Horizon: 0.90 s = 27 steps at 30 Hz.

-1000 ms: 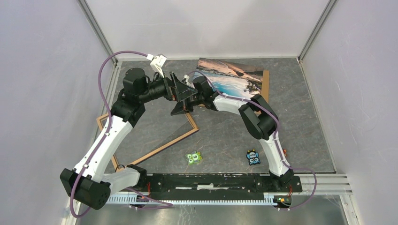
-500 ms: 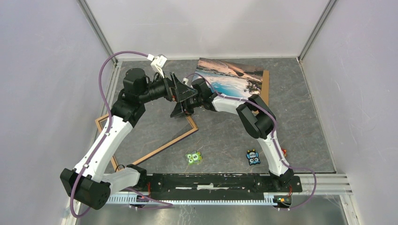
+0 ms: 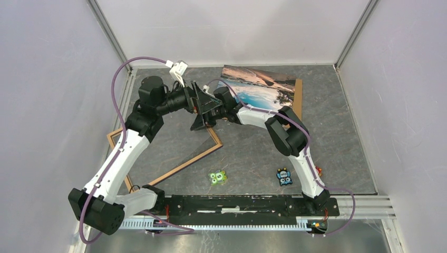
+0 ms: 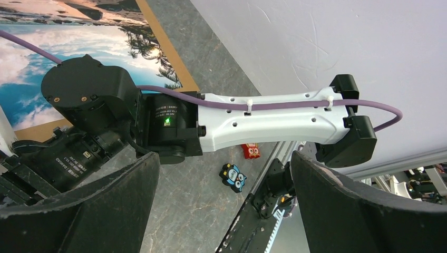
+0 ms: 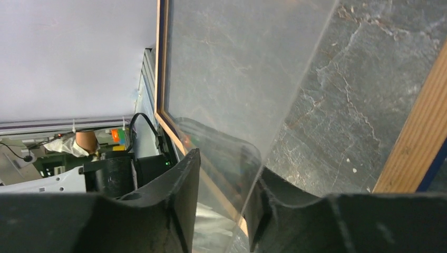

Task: Put the photo into the frame
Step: Place the photo frame item in the photo frame.

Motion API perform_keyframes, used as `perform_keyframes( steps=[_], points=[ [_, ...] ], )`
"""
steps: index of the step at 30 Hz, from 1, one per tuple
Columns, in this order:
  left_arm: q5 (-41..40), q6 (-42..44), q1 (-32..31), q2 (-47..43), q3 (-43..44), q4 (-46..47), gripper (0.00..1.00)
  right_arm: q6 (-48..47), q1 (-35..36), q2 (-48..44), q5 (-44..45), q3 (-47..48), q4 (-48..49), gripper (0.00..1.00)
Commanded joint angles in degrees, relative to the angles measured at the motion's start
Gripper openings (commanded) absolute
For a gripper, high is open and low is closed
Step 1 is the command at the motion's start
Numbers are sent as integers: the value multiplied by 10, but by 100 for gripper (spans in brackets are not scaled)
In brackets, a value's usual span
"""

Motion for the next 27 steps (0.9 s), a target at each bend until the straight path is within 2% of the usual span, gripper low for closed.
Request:
perform_keyframes(
  steps=[1,7,10,14,16,18,21,24,27],
  points=[
    [16,-4,3,1,-3,28,100,-52,6,-1,1,30,5,43],
    [19,-8,3,2,-7,33,100,-119,7,-1,49,49,-83,56],
    [20,-8,3,3,-7,33,100,-152,6,-13,81,55,-128,67],
    [19,-7,4,3,-7,32,100,-248,5,-40,161,99,-268,83],
    [13,0,4,2,-4,23,100,-283,-4,-83,204,69,-294,89],
    [-1,13,4,2,2,5,100,-292,-20,-146,243,-12,-265,94],
    [-17,21,9,4,6,-9,100,-281,-38,-219,253,-127,-186,94],
    [-29,21,17,7,4,-12,100,-284,-34,-225,254,-153,-163,91],
    [-59,35,22,9,0,-24,100,-282,-31,-234,279,-181,-139,80]
  ],
)
